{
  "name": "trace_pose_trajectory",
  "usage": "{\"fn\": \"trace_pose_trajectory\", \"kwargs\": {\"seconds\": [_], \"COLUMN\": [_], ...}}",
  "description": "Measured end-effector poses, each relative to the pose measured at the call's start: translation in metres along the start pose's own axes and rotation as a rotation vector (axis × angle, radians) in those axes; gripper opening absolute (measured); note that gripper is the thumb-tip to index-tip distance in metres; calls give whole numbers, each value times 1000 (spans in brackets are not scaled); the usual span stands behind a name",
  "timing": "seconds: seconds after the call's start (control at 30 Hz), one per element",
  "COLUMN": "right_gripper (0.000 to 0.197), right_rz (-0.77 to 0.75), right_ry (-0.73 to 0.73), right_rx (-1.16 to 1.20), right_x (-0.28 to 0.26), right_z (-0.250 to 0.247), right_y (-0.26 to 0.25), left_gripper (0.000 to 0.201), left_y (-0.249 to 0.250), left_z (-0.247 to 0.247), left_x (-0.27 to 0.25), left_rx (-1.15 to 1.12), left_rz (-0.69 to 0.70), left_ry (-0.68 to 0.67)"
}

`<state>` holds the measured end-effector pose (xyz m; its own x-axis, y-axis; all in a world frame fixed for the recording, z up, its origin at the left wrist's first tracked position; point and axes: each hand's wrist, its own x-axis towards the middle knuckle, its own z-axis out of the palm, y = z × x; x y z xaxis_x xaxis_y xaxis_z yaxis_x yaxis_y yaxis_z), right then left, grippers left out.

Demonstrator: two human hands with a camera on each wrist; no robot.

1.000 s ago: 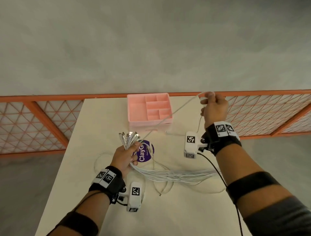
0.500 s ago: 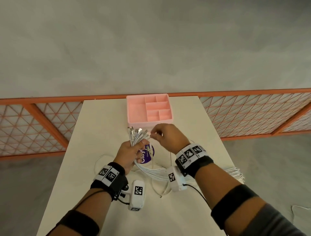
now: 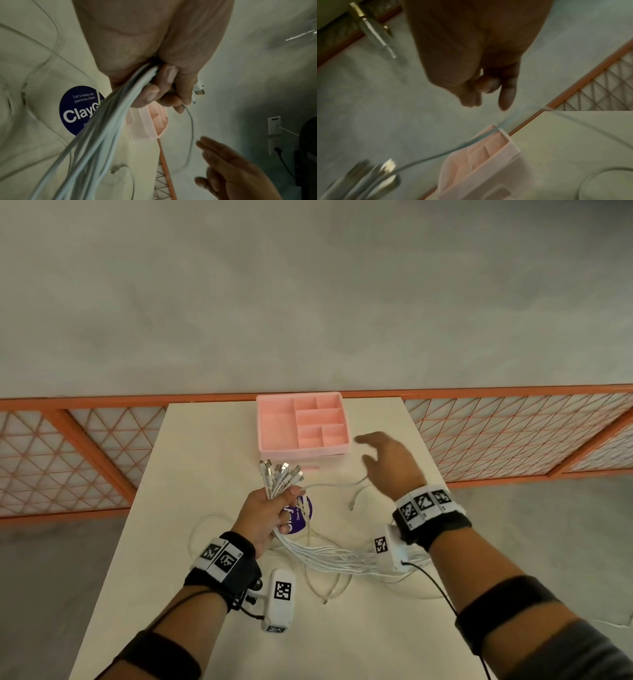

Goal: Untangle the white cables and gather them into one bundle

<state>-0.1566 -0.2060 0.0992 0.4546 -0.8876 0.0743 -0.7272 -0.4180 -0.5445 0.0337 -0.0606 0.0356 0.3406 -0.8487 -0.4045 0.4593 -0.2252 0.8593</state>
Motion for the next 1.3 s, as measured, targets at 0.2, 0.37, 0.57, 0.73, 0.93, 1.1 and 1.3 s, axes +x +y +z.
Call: {"fn": "trace_pose_trajectory", "kwargs": {"seconds": [0.2, 0.37, 0.57, 0.73, 0.93, 1.1, 1.3], "right_gripper": [20, 22, 24, 35, 29, 32, 21], "right_rz": [-191, -37, 38, 34, -233, -319, -294], "right_ry": [-357, -233, -193, -200, -193, -199, -333], "right_rx": [101, 423, 529, 462, -47, -165, 102], "right_x": [-26, -33, -43, -48, -45, -47, -53], "right_z": [39, 49, 64, 73, 77, 84, 93], "right_y": [-33, -33, -48, -58, -56, -53, -42], "left_gripper": [19, 31, 39, 40, 43, 37, 35], "left_y": [3, 2, 0, 1, -7, -10, -3], "left_z": [9, 2, 8, 19, 14, 12, 8], "left_x": [-1, 0, -8, -15, -7, -3, 3], "left_rx": [-29, -120, -91, 41, 126, 109, -88], "left_rz": [21, 31, 15, 109, 155, 150, 66], "left_ry": [-2, 100, 51, -31, 5, 113, 285]}}
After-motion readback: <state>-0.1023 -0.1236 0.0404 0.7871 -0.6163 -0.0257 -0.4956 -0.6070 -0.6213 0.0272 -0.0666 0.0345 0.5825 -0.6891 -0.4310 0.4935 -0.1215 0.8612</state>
